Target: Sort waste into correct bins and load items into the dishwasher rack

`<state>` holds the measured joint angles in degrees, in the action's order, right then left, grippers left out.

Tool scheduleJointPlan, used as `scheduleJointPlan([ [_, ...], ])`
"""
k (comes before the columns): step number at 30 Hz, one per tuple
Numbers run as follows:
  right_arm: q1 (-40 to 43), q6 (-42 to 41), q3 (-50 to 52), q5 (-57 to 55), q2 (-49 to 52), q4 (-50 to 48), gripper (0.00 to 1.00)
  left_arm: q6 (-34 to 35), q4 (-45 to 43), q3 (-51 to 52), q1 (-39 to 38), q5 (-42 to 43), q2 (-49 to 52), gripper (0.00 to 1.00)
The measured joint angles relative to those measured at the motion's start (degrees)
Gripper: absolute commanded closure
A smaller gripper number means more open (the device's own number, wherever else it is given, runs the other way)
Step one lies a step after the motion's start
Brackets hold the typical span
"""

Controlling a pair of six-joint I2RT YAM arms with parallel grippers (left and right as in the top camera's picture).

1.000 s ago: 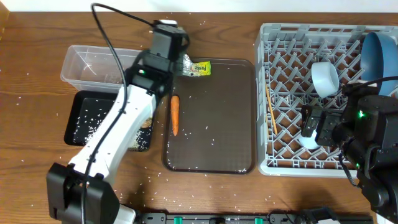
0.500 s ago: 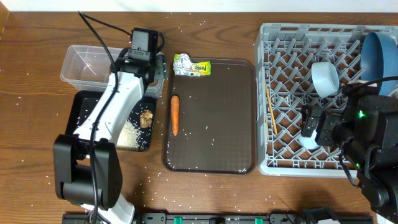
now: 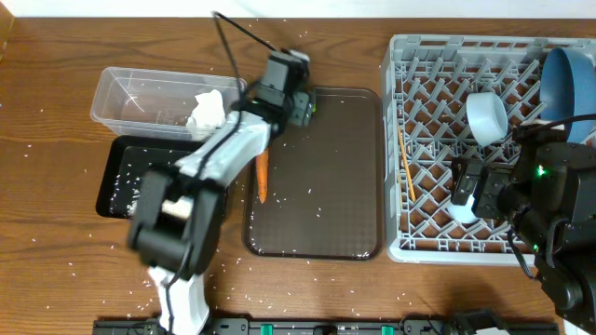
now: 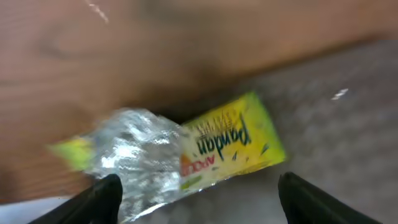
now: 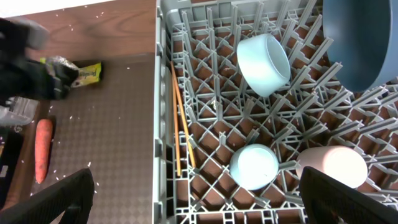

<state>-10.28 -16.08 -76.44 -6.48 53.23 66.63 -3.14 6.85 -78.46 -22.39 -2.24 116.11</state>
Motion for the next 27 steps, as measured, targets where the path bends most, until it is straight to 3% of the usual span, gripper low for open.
scheduleJointPlan([
  [5, 0.0, 0.0, 0.0, 0.0, 0.0, 0.0, 0.01, -1.2, -3.61, 0.15, 0.2, 0.2, 6.38, 0.2],
  [8, 0.0, 0.0, 0.0, 0.0, 0.0, 0.0, 0.01, -1.38, -4.76, 0.15, 0.2, 0.28, 6.78, 0.27],
  [19, 0.0, 0.0, 0.0, 0.0, 0.0, 0.0, 0.01, -1.57, -2.38, 0.13, 0.17, 0.61, 6.82, 0.91],
  [27, 0.0, 0.0, 0.0, 0.0, 0.0, 0.02, 0.01, -1.79, 5.42, 0.2, 0.0, 4.98, 3.69, 0.94],
])
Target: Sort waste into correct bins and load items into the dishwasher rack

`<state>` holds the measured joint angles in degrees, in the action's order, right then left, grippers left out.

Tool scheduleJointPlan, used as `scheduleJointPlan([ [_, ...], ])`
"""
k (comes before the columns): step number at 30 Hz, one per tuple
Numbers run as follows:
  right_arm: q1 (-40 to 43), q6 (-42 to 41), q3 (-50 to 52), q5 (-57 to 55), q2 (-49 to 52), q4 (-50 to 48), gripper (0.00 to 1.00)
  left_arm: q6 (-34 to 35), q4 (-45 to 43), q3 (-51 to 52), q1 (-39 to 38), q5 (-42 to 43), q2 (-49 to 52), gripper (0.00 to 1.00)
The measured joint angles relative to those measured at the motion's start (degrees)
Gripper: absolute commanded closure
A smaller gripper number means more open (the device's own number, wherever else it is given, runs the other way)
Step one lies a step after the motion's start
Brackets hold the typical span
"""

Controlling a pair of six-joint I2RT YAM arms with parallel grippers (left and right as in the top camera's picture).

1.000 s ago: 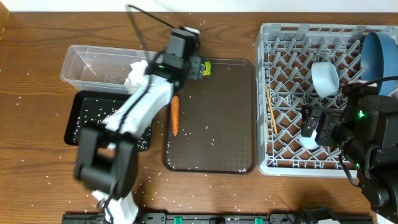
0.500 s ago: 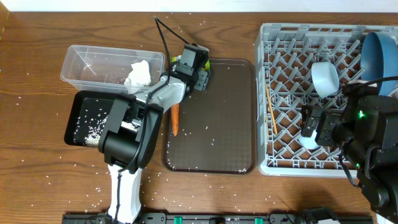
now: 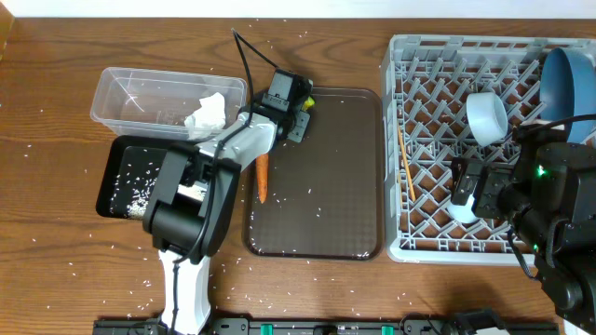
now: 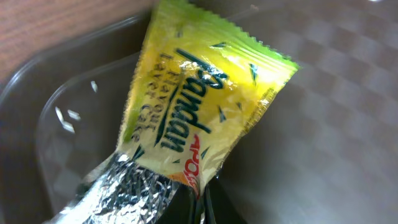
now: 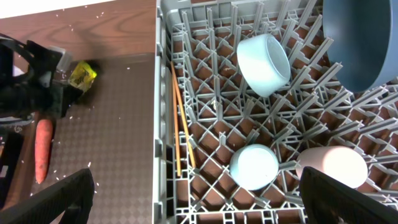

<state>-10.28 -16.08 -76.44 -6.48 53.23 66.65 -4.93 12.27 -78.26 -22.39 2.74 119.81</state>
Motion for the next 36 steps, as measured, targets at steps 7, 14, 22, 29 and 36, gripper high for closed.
scheduleJointPlan([
  [7, 0.0, 0.0, 0.0, -0.02, 0.0, -0.02, 0.01, -0.04, 7.28, 0.13, -0.52, -0.55, -16.92, 0.94],
  [14, 0.0, 0.0, 0.0, 0.0, 0.0, -0.02, 0.01, -4.13, 14.34, -0.46, 4.09, -8.57, -26.18, 0.94],
  [22, 0.0, 0.0, 0.0, 0.0, 0.0, -0.02, 0.01, -13.97, 17.03, 0.11, 12.26, -10.93, -16.61, 0.51],
  [29, 0.0, 0.0, 0.0, 0.0, 0.0, 0.0, 0.01, -12.76, 19.26, 0.15, 12.79, -11.3, -18.1, 0.37],
  [36, 0.0, 0.0, 0.0, 0.0, 0.0, 0.0, 0.01, -6.73, 27.67, -0.63, 5.68, -1.36, -32.35, 0.34],
])
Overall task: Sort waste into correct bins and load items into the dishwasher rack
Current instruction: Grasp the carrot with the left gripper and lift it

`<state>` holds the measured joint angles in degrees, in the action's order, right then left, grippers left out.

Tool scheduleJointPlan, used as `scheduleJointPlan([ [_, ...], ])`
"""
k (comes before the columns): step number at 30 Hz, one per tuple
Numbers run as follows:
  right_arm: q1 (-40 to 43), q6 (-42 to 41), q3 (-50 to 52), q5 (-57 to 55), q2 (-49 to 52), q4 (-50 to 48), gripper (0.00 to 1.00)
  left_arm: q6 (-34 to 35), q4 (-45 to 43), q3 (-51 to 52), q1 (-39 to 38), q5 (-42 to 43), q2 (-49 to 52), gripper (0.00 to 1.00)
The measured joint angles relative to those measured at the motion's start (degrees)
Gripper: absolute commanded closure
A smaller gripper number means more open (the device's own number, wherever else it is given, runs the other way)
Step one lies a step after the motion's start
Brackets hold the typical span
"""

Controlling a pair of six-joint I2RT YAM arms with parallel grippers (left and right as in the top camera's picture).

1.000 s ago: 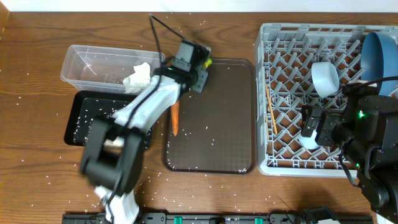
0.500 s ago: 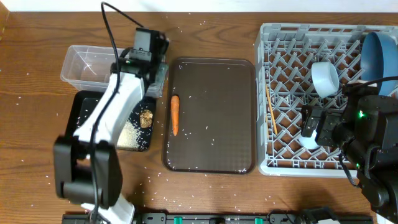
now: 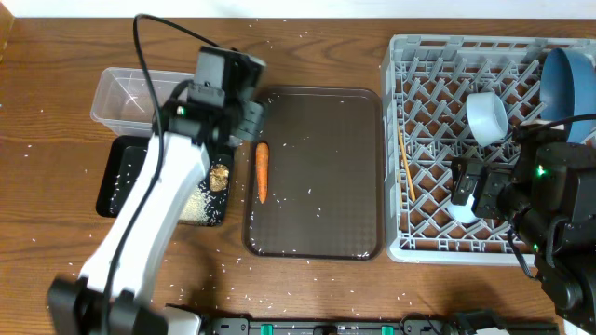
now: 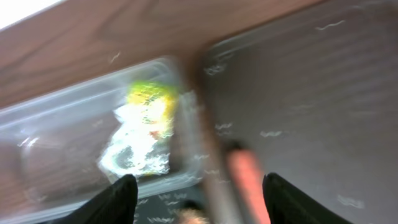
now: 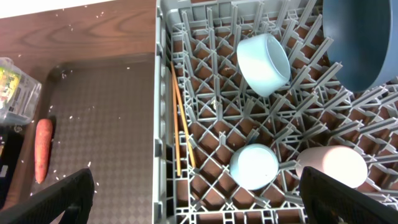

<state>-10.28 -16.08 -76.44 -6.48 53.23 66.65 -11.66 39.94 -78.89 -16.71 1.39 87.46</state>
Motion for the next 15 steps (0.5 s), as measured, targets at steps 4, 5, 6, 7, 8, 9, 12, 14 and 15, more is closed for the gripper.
scheduleJointPlan([
  [4, 0.0, 0.0, 0.0, 0.0, 0.0, -0.02, 0.01, 2.54, 4.96, -0.44, -6.08, 2.91, -2.86, 0.34],
  [5, 0.0, 0.0, 0.0, 0.0, 0.0, -0.02, 0.01, 3.5, 5.16, 0.15, -7.19, 2.93, -2.49, 0.35],
  [6, 0.0, 0.0, 0.0, 0.0, 0.0, -0.02, 0.01, 4.59, 5.18, 0.96, -7.91, 2.69, -1.9, 0.35],
  [7, 0.0, 0.0, 0.0, 0.0, 0.0, -0.02, 0.01, 5.95, 5.07, 2.1, -8.41, 2.19, -0.96, 0.34],
  [8, 0.0, 0.0, 0.0, 0.0, 0.0, -0.02, 0.01, 7.43, 4.7, 3.54, -8.7, 1.29, 0.22, 0.35],
  [9, 0.0, 0.0, 0.0, 0.02, 0.0, -0.02, 0.01, 8.98, 3.85, 5.27, -8.81, 0.26, 1.53, 0.35],
  [12, 0.0, 0.0, 0.0, 0.0, 0.0, -0.02, 0.01, 12.98, 0.74, 9.9, -8.79, -2.21, 6.16, 0.46],
  [14, 0.0, 0.0, 0.0, 0.0, 0.0, -0.02, 0.01, 14.95, -0.61, 11.52, -8.74, -3.21, 9.35, 0.51],
  [15, 0.0, 0.0, 0.0, 0.0, 0.0, -0.02, 0.01, 15.89, -1.16, 11.98, -8.74, -3.74, 11.08, 0.53],
])
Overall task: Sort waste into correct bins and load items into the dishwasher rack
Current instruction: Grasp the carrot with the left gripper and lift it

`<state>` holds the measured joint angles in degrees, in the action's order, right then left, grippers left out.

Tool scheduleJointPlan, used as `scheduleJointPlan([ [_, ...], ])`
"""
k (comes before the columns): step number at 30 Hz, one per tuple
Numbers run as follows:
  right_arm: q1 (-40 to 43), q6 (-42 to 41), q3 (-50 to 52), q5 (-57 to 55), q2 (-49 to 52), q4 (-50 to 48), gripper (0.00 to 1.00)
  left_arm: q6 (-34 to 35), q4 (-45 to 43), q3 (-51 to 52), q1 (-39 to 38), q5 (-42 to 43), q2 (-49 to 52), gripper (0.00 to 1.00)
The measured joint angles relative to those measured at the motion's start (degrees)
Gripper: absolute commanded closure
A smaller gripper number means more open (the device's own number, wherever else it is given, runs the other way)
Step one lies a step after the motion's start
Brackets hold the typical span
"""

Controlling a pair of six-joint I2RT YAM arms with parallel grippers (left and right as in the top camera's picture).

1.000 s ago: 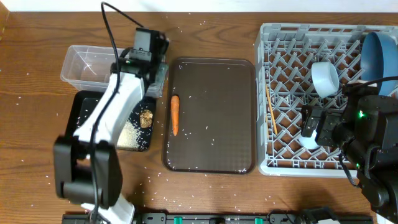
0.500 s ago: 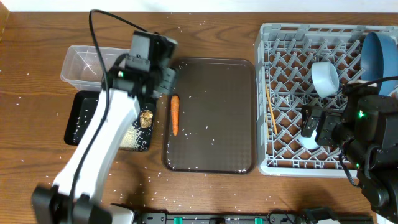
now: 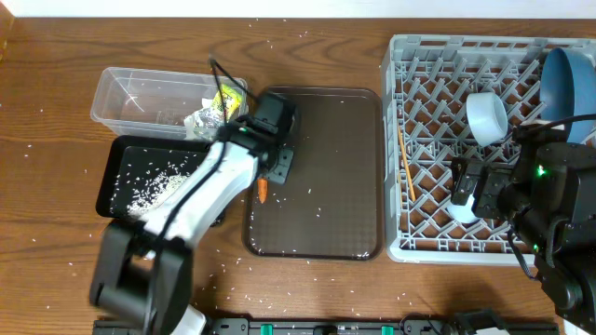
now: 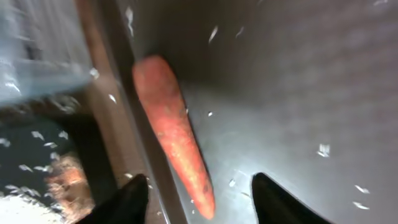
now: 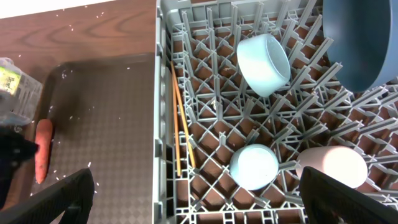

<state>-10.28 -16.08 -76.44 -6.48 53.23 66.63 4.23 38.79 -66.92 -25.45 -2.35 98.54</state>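
An orange carrot (image 4: 171,130) lies along the left rim of the brown tray (image 3: 321,186). My left gripper (image 4: 202,205) is open and low over it, with a finger on either side of its tip. From overhead the left gripper (image 3: 272,166) covers most of the carrot (image 3: 264,192). The yellow snack wrapper (image 3: 224,97) sits in the clear bin (image 3: 140,98) beside crumpled white waste. My right gripper (image 5: 208,202) is open over the grey dishwasher rack (image 5: 205,74) and holds nothing.
The black bin (image 3: 140,181) with rice and scraps sits left of the tray. The rack holds a light blue cup (image 5: 264,62), a white cup (image 5: 254,167), a pink cup (image 5: 333,167), a dark blue bowl (image 5: 360,37) and chopsticks (image 5: 180,118). Rice grains dot the table.
My left gripper was open above the clear bin, with the wrapper inside it. Now it is down at the tray's left rim, open around the carrot's tip. The right arm has not moved.
My left gripper stood open around the yellow wrapper at the tray's far left corner, then was shut on it. Later it was open over the clear bin with the wrapper inside. Now it is at the carrot. The right gripper stayed over the rack throughout.
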Motion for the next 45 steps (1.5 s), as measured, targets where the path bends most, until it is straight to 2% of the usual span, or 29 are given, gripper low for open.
scheduleJointPlan([
  [8, 0.0, 0.0, 0.0, 0.0, 0.0, 0.0, 0.01, 6.05, -4.85, 0.11, -0.04, -7.34, 7.65, 0.55],
  [11, 0.0, 0.0, 0.0, 0.0, 0.0, 0.0, 0.01, 7.72, -6.32, 0.11, -0.04, -7.32, 10.01, 0.6],
  [15, 0.0, 0.0, 0.0, 0.0, 0.0, 0.02, 0.01, 8.48, -6.95, 0.02, -0.04, -6.19, 10.75, 0.61],
  [21, 0.0, 0.0, 0.0, 0.0, 0.0, 0.0, 0.01, 9.49, -8.37, 0.02, -0.04, -5.09, 10.86, 0.81],
  [26, 0.0, 0.0, 0.0, 0.0, 0.0, 0.0, 0.01, 9.35, -8.37, 0.02, -0.04, -4.9, 10.84, 0.81],
  [28, 0.0, 0.0, 0.0, 0.0, 0.0, 0.0, 0.01, 9.38, -7.5, 0.02, -0.04, -4.87, 10.62, 0.86],
  [32, 0.0, 0.0, 0.0, 0.0, 0.0, 0.02, 0.01, 9.33, -2.54, 0.02, -0.04, -4.37, 8.15, 0.86],
  [40, 0.0, 0.0, 0.0, 0.0, 0.0, 0.0, 0.01, 9.33, 6.1, -0.7, 0.28, -4.04, -8.94, 0.85],
  [45, 0.0, 0.0, 0.0, 0.0, 0.0, 0.0, 0.01, 9.75, 13.14, -1.09, 4.52, -4.07, -13.33, 0.85],
])
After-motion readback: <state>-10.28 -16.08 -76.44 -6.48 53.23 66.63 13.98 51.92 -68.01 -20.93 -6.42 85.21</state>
